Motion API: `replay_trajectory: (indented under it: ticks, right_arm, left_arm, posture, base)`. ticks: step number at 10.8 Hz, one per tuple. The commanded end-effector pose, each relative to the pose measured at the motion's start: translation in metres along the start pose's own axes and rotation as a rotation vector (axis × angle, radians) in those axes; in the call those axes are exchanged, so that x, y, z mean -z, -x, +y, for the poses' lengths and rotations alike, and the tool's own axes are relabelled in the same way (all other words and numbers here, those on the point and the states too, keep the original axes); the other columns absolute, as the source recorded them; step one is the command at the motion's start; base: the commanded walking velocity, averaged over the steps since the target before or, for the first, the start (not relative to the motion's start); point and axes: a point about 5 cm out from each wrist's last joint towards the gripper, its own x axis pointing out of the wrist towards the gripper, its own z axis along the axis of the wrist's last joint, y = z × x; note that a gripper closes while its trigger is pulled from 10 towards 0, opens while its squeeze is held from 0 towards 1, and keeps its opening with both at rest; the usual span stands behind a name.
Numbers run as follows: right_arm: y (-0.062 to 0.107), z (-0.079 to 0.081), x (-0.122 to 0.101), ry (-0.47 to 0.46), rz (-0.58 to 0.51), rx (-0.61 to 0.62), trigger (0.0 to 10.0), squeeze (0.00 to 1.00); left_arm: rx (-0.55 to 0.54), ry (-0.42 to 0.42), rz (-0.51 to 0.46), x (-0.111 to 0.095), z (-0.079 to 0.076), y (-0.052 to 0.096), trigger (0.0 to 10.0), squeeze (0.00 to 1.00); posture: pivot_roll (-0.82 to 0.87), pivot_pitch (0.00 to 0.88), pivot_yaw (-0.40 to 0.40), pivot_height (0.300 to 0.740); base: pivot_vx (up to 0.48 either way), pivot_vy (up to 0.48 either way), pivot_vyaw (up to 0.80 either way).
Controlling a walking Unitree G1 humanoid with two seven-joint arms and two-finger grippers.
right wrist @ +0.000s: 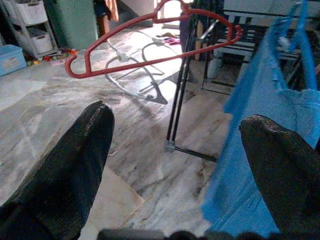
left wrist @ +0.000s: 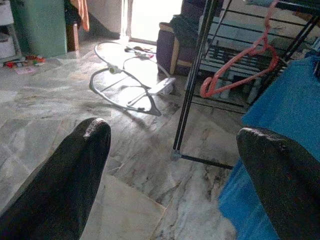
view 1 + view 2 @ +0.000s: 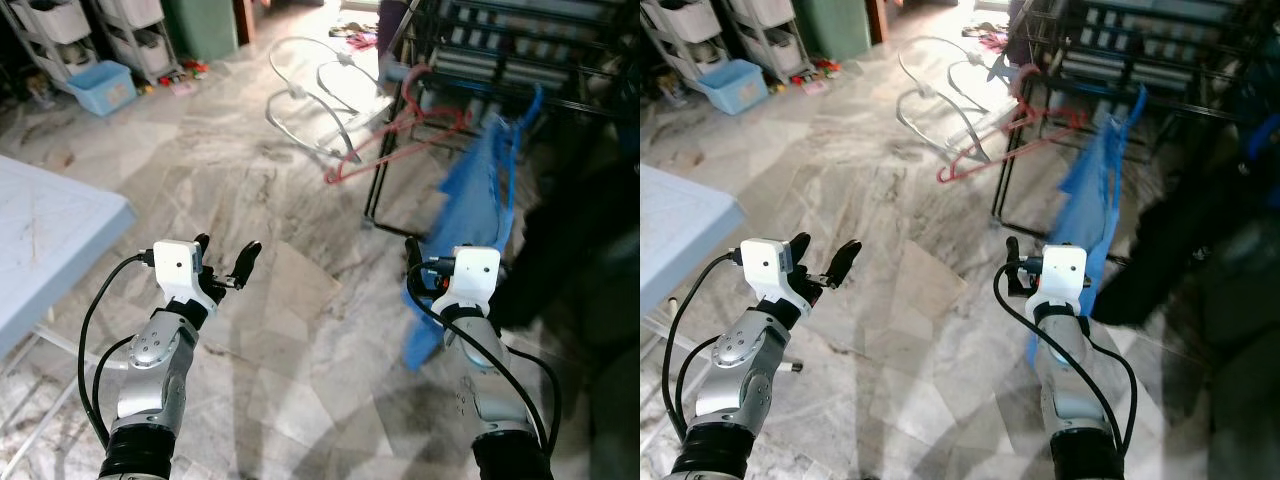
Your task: Hang hanger
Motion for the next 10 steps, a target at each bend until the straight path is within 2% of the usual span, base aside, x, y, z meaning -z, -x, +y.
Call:
replay_trajectory:
  ticks: [1, 3, 6, 7, 10]
  right_arm:
    - [-0.0007, 0.0037, -0.0031, -0.002, -0.004, -0.009, 10.0, 0.0]
    - [-0.0014, 0.0073, -0.0051, 0.002, -0.01, -0.011, 10.0, 0.0]
    - [-0.0015, 0.009, -0.0041, 0.007, -0.009, -0.019, 10.0, 0.0]
    - [-0.0027, 0.0097, -0.0035, 0.01, -0.005, -0.02, 10.0, 0.0]
    - [-0.0035, 0.0111, -0.0044, 0.013, -0.01, -0.019, 10.0, 0.0]
  left_arm:
    - [0.001, -0.001, 0.005, -0.0007, 0.0013, 0.0004, 10.0, 0.0]
    - [-0.001, 0.001, 0.006, -0.0004, 0.0017, 0.001, 10.0, 0.0]
    - [-0.005, 0.004, 0.005, 0.0009, 0.0018, 0.0014, 10.0, 0.0]
    - [-0.009, 0.031, 0.011, 0.0023, 0.0027, 0.0014, 10.0, 0.0]
    - [0.01, 0.004, 0.015, 0.0015, 0.0011, -0.0018, 10.0, 0.0]
  posture:
    - [-0.18, 0.122, 0.026, 0.74]
    - [-0.18, 0.119, 0.023, 0.74]
    - [-0.17, 0.107, 0.021, 0.74]
    - [-0.17, 0.099, 0.024, 0.74]
    - [-0.18, 0.094, 0.026, 0.74]
  base:
    - [0.322, 0.0, 0.0]
    - [0.324, 0.0, 0.0]
    - [0.319, 0.316, 0.0]
    - [0.0, 0.439, 0.0]
    - [0.0, 0.437, 0.0]
